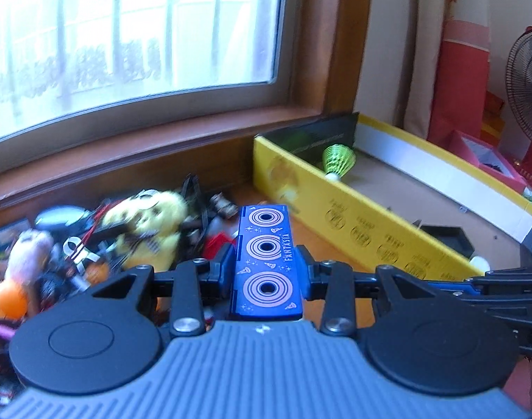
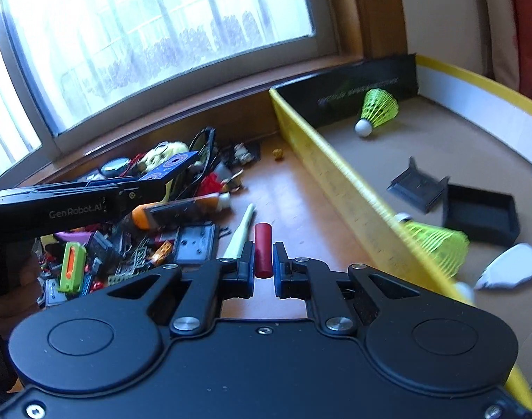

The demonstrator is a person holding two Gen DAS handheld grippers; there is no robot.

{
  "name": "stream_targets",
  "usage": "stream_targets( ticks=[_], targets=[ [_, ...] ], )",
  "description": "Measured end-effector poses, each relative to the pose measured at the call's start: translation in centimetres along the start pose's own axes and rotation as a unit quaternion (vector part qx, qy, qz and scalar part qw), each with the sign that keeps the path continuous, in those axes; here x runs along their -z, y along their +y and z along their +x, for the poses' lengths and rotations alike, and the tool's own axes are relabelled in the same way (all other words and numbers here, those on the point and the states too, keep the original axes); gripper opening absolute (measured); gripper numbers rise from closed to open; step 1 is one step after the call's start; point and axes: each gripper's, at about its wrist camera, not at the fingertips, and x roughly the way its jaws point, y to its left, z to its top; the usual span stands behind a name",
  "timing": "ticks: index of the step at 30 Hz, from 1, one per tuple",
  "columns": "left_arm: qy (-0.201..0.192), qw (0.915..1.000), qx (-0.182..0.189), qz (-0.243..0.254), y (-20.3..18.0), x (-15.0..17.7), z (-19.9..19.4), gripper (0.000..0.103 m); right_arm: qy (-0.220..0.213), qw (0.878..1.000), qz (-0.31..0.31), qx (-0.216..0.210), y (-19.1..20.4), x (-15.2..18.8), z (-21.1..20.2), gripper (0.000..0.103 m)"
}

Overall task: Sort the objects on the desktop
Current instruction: 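Carry the blue box with the left gripper into the box while the right gripper carries the red cylinder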

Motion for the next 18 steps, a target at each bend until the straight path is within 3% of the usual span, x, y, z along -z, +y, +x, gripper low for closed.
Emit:
stream_targets(
  ticks=[11,18],
  targets=[
    [-0.032,0.9982,0.036,0.034,-5.9,-4.9,3.9,0.041,-0.040,0.998,0.047,-0.002,-6.5,-4.2,-2.5,0.011],
    [-0.034,0.9968,0.051,0.050,-9.9,-6.8,6.9,0.041,-0.057,0.996,0.060,0.032,-11.1,-6.1,-2.9,0.011]
  ],
)
